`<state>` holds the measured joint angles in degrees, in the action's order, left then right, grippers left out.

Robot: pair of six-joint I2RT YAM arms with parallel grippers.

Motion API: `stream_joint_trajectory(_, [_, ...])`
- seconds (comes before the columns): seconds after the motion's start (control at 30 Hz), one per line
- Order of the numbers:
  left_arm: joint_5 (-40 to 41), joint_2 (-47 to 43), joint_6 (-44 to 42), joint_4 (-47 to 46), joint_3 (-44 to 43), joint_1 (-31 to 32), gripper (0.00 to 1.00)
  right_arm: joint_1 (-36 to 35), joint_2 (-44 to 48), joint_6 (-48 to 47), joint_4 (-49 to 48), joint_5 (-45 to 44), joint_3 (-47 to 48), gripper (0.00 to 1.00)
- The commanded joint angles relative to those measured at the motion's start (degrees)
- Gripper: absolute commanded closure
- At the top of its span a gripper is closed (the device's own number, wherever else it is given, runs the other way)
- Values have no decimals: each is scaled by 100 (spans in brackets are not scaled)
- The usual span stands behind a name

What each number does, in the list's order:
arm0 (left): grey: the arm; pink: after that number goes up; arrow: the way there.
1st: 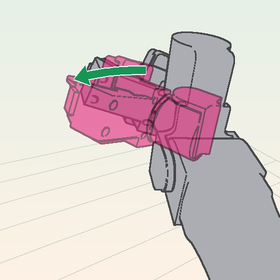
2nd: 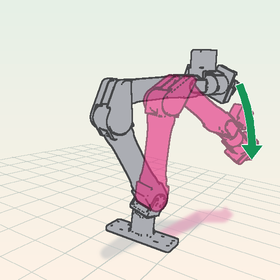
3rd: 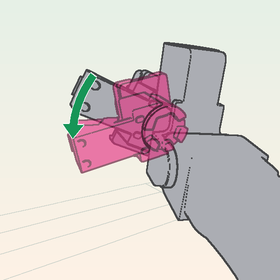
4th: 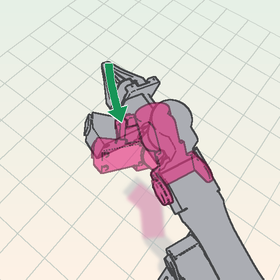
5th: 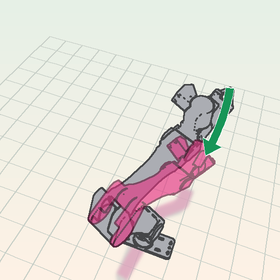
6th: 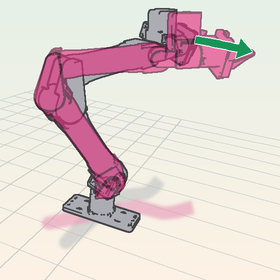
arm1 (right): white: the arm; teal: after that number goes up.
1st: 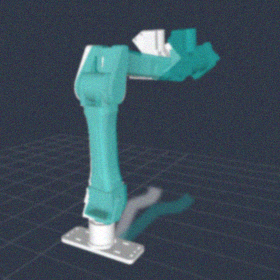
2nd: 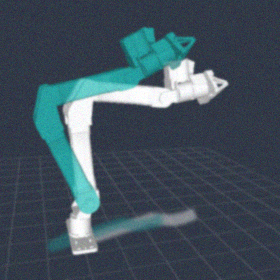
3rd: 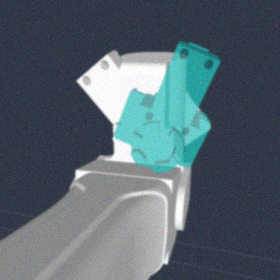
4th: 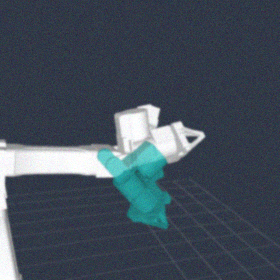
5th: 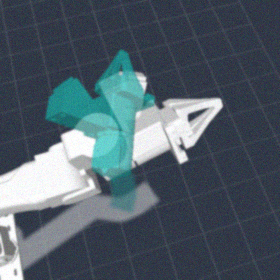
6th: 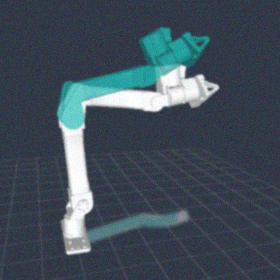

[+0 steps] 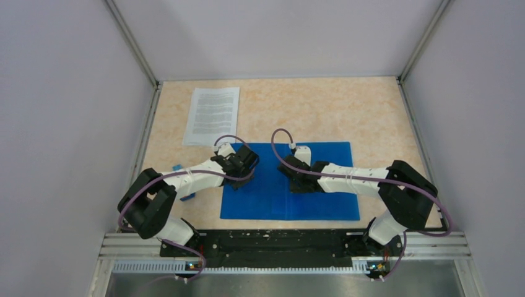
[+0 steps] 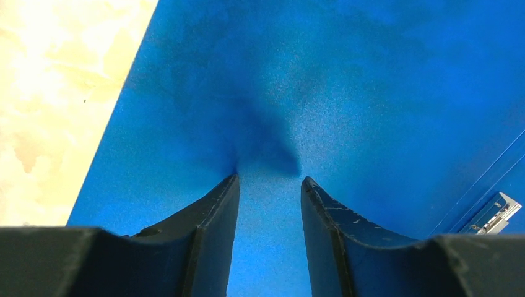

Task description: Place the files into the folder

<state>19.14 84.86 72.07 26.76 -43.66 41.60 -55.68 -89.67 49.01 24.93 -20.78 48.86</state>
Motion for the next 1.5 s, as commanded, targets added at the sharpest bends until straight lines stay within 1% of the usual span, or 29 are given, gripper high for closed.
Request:
stream_joint_trajectory(0.0, [-583, 80, -281, 801, 65, 58, 50, 88, -299, -380, 201, -74, -68, 88])
stream_joint_trajectory(0.13, [-716, -123, -549, 850, -60, 59, 40, 326, -176, -855, 77, -119, -341, 89])
stream_joint_trajectory(0.37, [-562, -276, -951, 1152, -267, 58, 31, 700, 155, -1660, -224, -41, -488, 89])
stream_joint_trajectory(0.43, [-444, -275, -1050, 1213, -291, 57, 30, 729, 213, -1817, -292, 40, -473, 89])
stream_joint_trajectory(0.63, [-385, 75, -1016, 1125, -242, 58, 30, 729, 224, -1863, -153, 199, -208, 90])
stream_joint_trajectory(0.87, [-186, 369, -691, 1093, -181, 98, 36, 734, 92, -1562, 146, 78, -135, 93])
stream_joint_trajectory(0.93, [-107, 434, -600, 1120, -161, 102, 38, 717, 14, -1471, 229, 8, -155, 95])
stream_joint_trajectory(1.1, [-6, 653, -449, 1205, -148, 111, 40, 619, -223, -1239, 422, -267, -215, 99])
stream_joint_trajectory(1.47, [74, 1089, -346, 1247, -120, 107, 40, 396, -656, -770, 962, -957, -356, 100])
